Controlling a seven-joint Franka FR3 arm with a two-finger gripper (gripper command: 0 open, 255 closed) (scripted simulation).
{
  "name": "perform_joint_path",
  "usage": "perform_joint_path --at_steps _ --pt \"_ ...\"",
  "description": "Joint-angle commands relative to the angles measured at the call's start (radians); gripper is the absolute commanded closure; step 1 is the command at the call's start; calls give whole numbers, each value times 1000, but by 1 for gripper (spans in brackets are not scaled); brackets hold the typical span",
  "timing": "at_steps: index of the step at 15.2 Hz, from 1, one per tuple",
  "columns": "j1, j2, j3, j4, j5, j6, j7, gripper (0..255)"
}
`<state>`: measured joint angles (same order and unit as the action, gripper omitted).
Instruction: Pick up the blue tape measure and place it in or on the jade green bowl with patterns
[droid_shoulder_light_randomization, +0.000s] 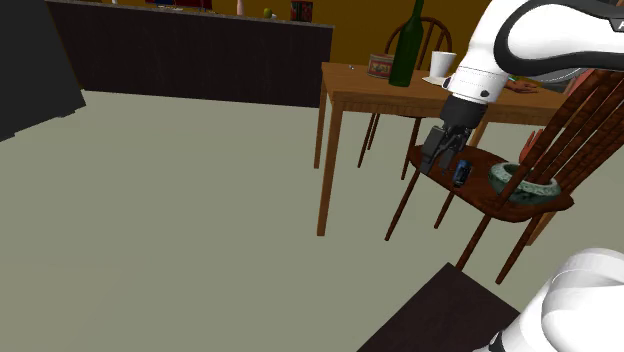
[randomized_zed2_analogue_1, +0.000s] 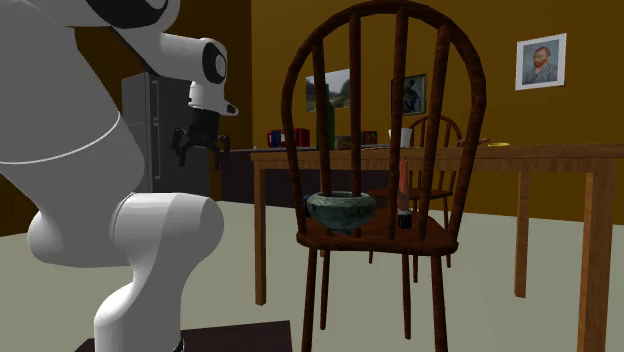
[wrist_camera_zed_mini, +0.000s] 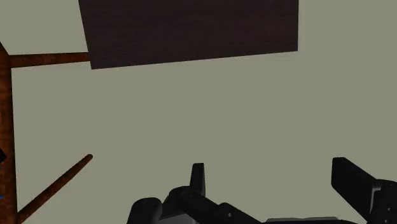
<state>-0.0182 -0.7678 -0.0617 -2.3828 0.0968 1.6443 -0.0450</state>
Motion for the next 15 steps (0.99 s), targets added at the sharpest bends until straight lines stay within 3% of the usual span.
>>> perform_joint_path --at_steps 1,15 --pt "0 0 0 0 0 0 0 0" --pt "-202 193 -162 10 -137 241 51 0"
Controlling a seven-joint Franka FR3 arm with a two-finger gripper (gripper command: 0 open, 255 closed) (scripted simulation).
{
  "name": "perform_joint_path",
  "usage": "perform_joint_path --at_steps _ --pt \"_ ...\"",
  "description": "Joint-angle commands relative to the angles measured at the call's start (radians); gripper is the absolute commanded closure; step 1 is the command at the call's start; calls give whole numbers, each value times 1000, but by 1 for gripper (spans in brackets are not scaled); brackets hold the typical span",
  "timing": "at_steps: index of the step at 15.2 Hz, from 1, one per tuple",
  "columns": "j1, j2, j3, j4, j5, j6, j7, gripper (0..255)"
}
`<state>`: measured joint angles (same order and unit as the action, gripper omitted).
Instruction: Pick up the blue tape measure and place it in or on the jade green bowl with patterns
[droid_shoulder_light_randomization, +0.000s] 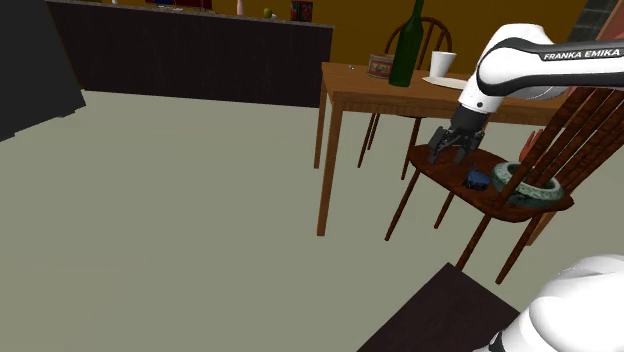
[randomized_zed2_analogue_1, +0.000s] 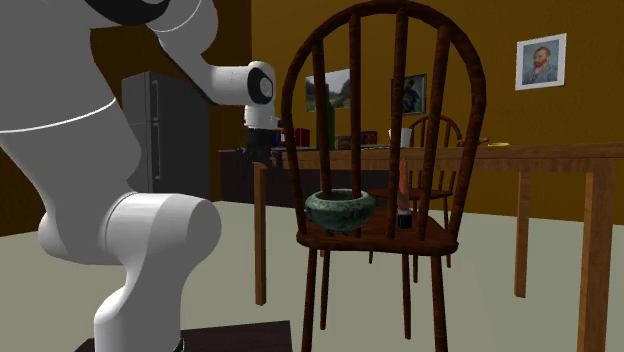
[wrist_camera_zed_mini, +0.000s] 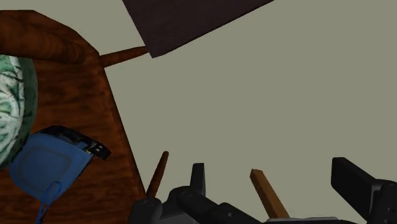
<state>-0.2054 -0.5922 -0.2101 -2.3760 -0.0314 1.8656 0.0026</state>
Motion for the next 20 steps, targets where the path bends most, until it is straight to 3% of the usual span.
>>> perform_joint_path --at_steps 1,12,20 --pt "-28 32 -26 7 -17 36 8 0" --pt "-173 196 -146 67 -66 194 48 0" --pt "-224 246 -110 2 -36 303 22 0"
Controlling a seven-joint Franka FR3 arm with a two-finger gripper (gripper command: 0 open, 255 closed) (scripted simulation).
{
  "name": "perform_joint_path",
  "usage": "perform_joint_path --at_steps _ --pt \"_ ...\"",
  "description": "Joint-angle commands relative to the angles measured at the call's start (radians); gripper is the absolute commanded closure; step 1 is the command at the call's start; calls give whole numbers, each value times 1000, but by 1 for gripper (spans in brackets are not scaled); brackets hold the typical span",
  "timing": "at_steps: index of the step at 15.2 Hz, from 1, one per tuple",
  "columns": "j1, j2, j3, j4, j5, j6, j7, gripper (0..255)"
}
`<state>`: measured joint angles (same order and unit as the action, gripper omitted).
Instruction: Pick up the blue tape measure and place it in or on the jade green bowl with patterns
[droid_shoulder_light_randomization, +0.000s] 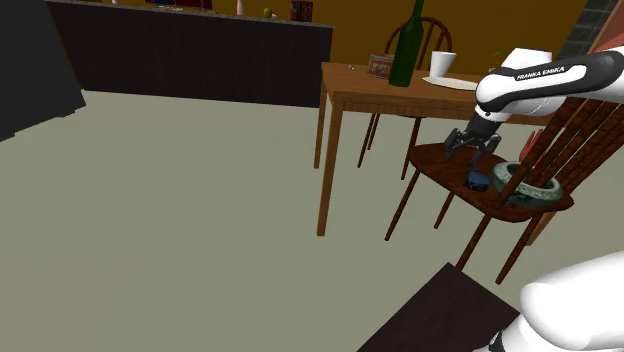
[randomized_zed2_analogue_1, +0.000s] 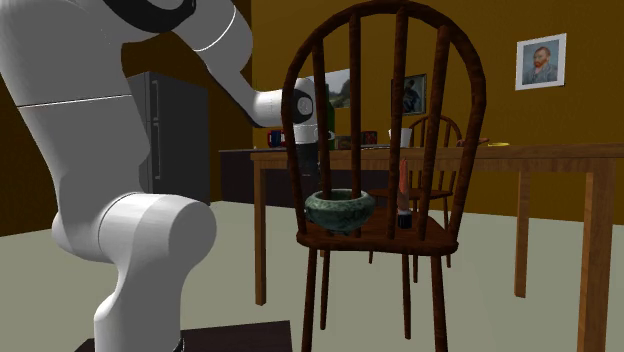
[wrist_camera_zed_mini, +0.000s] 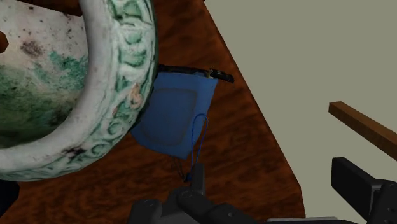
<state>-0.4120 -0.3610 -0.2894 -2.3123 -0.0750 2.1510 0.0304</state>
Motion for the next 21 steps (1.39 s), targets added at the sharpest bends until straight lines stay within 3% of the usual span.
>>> perform_joint_path --at_steps 1,7,8,11,15,16,17,18,20,21 --pt "-18 15 -29 -62 8 18 -6 0" --pt "-28 16 -21 -62 12 18 -9 0" --pt "-28 16 -22 -67 13 23 -11 255" --pt "-25 -13 -1 -81 5 7 19 255" --pt "-42 9 -50 -109 12 58 -49 255" --pt "-37 11 -42 -98 14 49 -37 255" --pt "-21 21 -1 -9 15 62 -44 255" --pt "-21 21 -1 -9 15 62 -44 0" --pt "-123 253 202 240 -268 -294 380 0" --pt "-123 367 238 359 -349 -470 507 0"
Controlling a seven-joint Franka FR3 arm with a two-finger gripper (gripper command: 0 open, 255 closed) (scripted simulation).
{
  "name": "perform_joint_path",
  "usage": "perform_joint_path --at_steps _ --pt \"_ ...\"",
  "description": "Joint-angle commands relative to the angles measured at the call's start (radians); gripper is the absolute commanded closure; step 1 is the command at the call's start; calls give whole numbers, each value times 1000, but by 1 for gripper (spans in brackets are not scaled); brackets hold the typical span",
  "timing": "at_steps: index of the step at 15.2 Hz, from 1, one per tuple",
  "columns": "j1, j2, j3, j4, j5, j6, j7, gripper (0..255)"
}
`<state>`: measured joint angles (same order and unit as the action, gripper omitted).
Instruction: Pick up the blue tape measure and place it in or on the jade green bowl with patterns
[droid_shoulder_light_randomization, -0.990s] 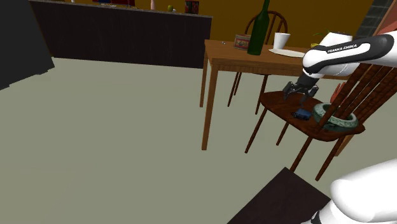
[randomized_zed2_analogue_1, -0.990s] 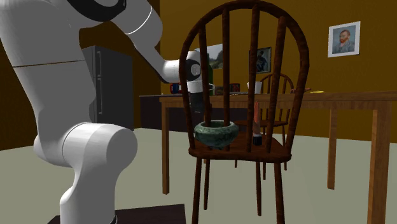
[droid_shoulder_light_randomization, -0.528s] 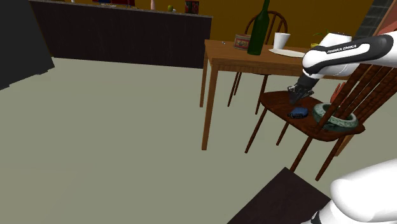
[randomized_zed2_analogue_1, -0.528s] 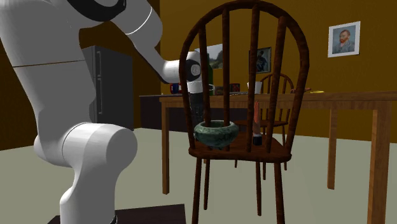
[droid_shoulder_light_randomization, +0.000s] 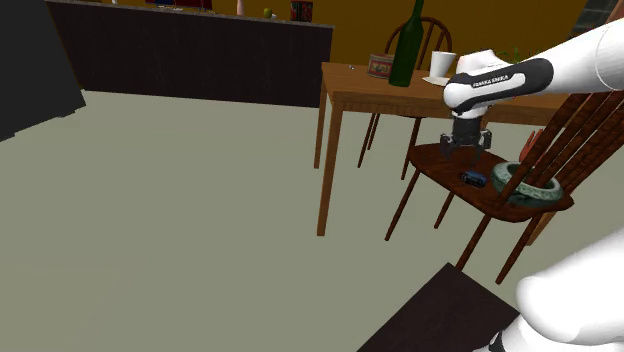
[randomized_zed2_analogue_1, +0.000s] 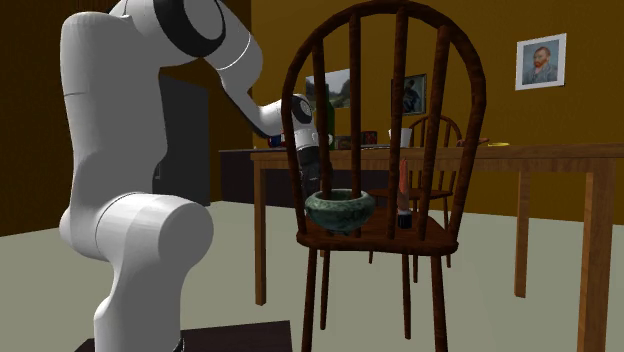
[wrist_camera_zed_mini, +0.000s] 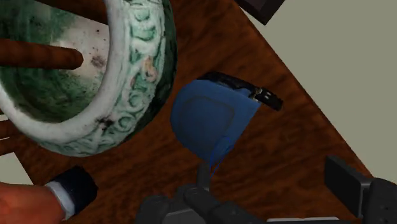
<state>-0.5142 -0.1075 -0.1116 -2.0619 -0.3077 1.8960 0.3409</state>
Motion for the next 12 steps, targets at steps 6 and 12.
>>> perform_joint_path --at_steps 6,12 --pt "-7 109 18 31 -129 -138 203 0" --pt "-11 110 14 12 -133 -117 205 0"
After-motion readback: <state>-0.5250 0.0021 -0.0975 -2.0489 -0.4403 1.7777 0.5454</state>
